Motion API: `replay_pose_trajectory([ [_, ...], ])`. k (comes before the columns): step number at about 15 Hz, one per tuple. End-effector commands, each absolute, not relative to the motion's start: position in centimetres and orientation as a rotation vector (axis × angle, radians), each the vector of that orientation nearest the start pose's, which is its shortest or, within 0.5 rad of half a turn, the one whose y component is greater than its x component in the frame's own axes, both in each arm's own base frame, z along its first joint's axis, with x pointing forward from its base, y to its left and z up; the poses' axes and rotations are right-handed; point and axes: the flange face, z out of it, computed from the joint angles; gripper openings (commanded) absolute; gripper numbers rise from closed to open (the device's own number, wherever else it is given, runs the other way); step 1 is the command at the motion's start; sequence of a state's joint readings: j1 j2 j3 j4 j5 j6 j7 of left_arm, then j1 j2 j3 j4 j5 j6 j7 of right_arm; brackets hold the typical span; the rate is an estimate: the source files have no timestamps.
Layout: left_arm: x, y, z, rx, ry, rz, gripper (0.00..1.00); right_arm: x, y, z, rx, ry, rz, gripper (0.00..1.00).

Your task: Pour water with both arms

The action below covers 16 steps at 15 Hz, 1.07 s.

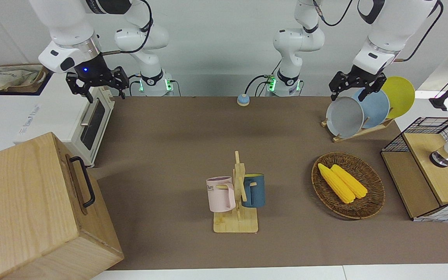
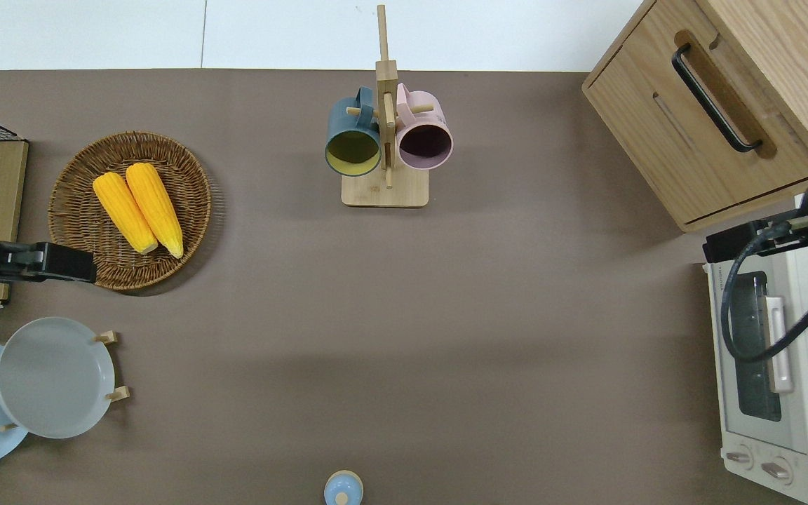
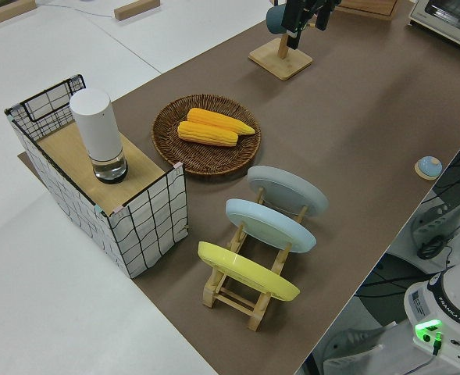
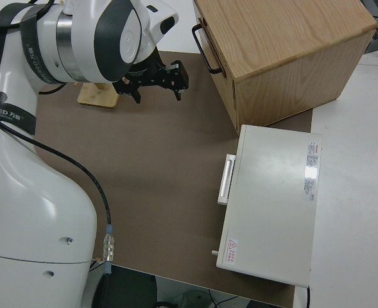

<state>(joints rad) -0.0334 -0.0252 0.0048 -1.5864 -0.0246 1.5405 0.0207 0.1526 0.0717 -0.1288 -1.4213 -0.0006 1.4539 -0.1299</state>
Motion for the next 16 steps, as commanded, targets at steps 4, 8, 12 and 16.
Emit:
replay_pose_trajectory([
  [4,54.4,-1.8,63.2,-3.145,0.092,0.010,1.00,55.9,0.7,64.8,-3.135,-0.253,0.070,0.992],
  [8,54.4,-1.7,63.2,-3.145,0.087,0.010,1.00,55.6,1.2,64.9,-3.130,-0.270,0.089,0.992],
  [12,54.4,-1.4,63.2,-3.133,0.093,0.010,1.00,55.4,3.7,64.0,-3.097,-0.329,0.115,0.992],
  [16,54.5,-0.5,63.2,-3.082,0.086,0.008,1.00,56.0,8.7,59.1,-3.086,-0.443,0.176,0.990],
])
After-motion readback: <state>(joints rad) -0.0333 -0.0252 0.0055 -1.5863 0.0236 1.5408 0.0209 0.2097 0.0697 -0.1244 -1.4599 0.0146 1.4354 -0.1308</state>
